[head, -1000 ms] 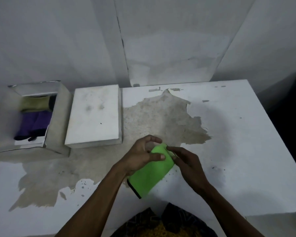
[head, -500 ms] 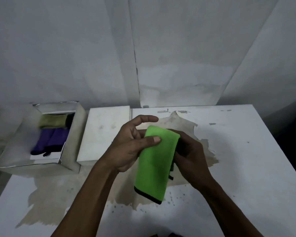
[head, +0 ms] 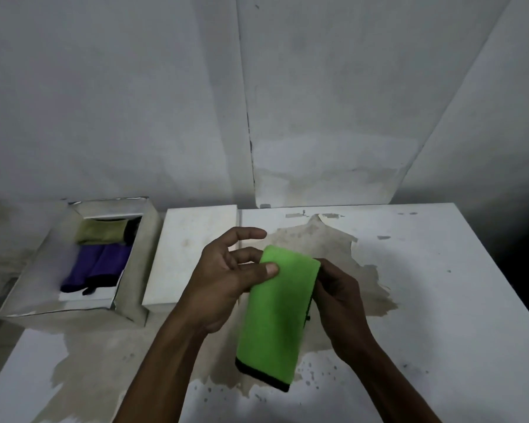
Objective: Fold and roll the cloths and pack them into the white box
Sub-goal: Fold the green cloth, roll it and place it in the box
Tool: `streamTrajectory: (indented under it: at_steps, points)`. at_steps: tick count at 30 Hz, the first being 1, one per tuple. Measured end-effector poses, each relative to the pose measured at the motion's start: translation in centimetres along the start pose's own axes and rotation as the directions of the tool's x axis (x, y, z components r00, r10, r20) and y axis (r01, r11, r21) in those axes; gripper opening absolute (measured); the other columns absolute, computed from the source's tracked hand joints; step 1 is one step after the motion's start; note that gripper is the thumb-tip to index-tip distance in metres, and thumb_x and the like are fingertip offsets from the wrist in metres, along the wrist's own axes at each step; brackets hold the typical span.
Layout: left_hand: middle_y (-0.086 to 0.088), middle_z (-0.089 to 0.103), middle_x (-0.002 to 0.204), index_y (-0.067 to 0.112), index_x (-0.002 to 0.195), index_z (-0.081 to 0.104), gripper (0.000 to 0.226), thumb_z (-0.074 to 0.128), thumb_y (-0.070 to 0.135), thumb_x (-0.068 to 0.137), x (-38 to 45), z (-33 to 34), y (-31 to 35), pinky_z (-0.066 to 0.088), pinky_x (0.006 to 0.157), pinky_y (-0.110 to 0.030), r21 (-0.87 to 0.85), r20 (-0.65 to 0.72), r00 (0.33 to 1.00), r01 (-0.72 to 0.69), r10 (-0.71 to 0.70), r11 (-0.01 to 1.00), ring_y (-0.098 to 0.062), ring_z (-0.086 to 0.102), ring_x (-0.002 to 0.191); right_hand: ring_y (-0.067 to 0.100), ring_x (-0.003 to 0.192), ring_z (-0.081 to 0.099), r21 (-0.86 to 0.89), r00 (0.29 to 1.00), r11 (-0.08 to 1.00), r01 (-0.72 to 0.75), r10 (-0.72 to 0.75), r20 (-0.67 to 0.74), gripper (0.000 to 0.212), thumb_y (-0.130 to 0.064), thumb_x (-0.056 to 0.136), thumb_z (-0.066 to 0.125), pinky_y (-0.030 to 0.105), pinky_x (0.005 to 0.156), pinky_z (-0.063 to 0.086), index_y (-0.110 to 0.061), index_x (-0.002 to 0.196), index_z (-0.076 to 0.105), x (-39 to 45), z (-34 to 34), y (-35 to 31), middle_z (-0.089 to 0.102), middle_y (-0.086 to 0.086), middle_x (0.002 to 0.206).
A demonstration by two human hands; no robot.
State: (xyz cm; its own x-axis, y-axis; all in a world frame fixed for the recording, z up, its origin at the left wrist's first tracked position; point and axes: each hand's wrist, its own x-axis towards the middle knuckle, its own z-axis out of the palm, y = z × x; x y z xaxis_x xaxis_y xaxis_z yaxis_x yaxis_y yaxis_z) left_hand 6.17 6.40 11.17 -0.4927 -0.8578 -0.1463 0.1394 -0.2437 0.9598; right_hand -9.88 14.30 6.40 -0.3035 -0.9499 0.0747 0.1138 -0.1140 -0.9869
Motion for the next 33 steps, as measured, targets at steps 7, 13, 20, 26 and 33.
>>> streamTrajectory:
  at_steps: [7, 13, 20, 26, 33]
  points:
    - [-0.011, 0.074, 0.079, 0.015, 0.104, 0.063, 0.039, 0.076, -0.004, 0.072, 0.5, 1.9, -1.1, 0.056, 0.059, -0.029, -0.009, -0.275, 0.949, -0.159, 0.151, 0.987, -0.023, 0.071, 0.068, 0.013, 0.098, 0.070, 0.052, 0.995, 0.995, -0.085, 0.082, 0.059, 0.030, -0.031, 0.095, 0.043, 0.019, 0.074, 0.056, -0.037, 0.110, 0.069, -0.2, 0.5, -0.2, 0.073, -0.005, 0.108]
    - [-0.004, 0.074, 0.078, 0.022, 0.098, 0.065, 0.035, 0.076, -0.002, 0.074, 0.3, 3.2, -2.4, 0.057, 0.059, -0.028, -0.060, -0.478, 0.866, -0.200, 0.148, 0.978, -0.019, 0.071, 0.068, 0.009, 0.093, 0.070, 0.063, 0.988, 0.986, -0.152, 0.149, 0.049, 0.030, -0.053, 0.089, 0.047, 0.019, 0.071, 0.056, -0.037, 0.101, 0.069, -0.8, 1.4, 0.0, 0.072, 0.002, 0.103]
    - [0.001, 0.074, 0.076, 0.021, 0.094, 0.066, 0.029, 0.076, 0.002, 0.075, 0.2, 2.0, -2.2, 0.055, 0.058, -0.023, -0.001, -0.490, 0.852, -0.212, 0.184, 0.977, -0.014, 0.071, 0.069, 0.015, 0.107, 0.066, -0.035, 0.987, 0.992, -0.118, 0.121, 0.107, 0.048, -0.022, 0.081, 0.074, 0.035, 0.079, 0.060, -0.036, 0.122, 0.053, -1.1, 2.8, 0.2, 0.066, -0.008, 0.120]
    - [0.006, 0.068, 0.082, 0.023, 0.096, 0.065, 0.030, 0.082, 0.019, 0.072, -1.0, -1.7, -1.7, 0.053, 0.061, -0.022, 0.238, -0.501, 0.810, -0.210, 0.305, 0.948, -0.008, 0.062, 0.076, 0.014, 0.101, 0.069, 0.012, 0.980, 0.991, -0.136, 0.133, 0.149, 0.042, -0.007, 0.088, 0.063, 0.025, 0.071, 0.058, -0.034, 0.120, 0.054, -0.6, 5.3, -0.1, 0.069, -0.010, 0.113]
    - [0.004, 0.071, 0.111, 0.033, 0.115, 0.063, 0.038, 0.065, 0.048, 0.081, -4.0, -6.0, -1.3, 0.055, 0.088, -0.037, 0.095, -0.222, 0.974, -0.030, 0.050, 0.995, -0.015, 0.067, 0.105, 0.018, 0.108, 0.066, 0.087, 0.961, 0.985, -0.150, 0.125, 0.245, 0.040, -0.010, 0.094, 0.054, 0.032, 0.082, 0.058, -0.026, 0.131, 0.050, 0.4, 11.3, -0.4, 0.067, 0.000, 0.121]
